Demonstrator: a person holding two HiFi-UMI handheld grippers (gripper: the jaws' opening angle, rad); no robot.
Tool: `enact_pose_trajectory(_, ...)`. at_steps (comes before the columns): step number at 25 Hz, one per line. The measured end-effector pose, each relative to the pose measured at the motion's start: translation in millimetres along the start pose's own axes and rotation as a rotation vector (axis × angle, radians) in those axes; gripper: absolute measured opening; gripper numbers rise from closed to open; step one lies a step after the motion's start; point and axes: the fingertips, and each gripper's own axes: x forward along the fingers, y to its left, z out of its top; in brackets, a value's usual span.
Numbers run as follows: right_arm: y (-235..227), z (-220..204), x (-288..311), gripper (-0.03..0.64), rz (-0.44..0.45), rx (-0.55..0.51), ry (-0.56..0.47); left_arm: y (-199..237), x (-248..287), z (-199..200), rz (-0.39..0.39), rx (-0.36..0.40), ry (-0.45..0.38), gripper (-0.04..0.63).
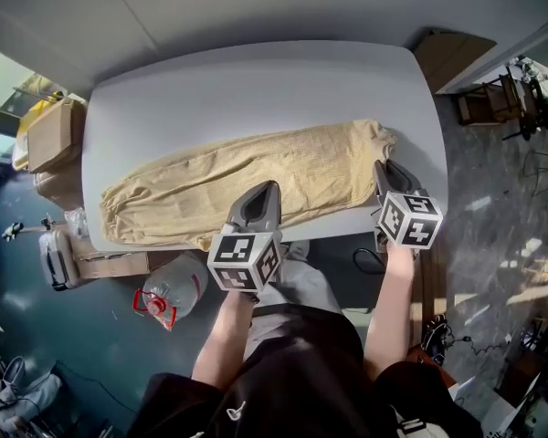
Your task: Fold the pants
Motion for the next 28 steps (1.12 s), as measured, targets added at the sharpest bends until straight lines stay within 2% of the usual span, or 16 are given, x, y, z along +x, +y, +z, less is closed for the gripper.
enact_pose_trajectory(19,174.4,47.0,7.4,0.067,0.139,-0.215,-0.036,120.7,-121.8,42.7,0.173,-0.102,-0.183,0.003)
enact_pose_trajectory(28,281.3,27.3,31.6,0.069,0.243,-0.402,0.029,176.6,-188.0,38.6,0.290,-0.172,-0.246,0.003)
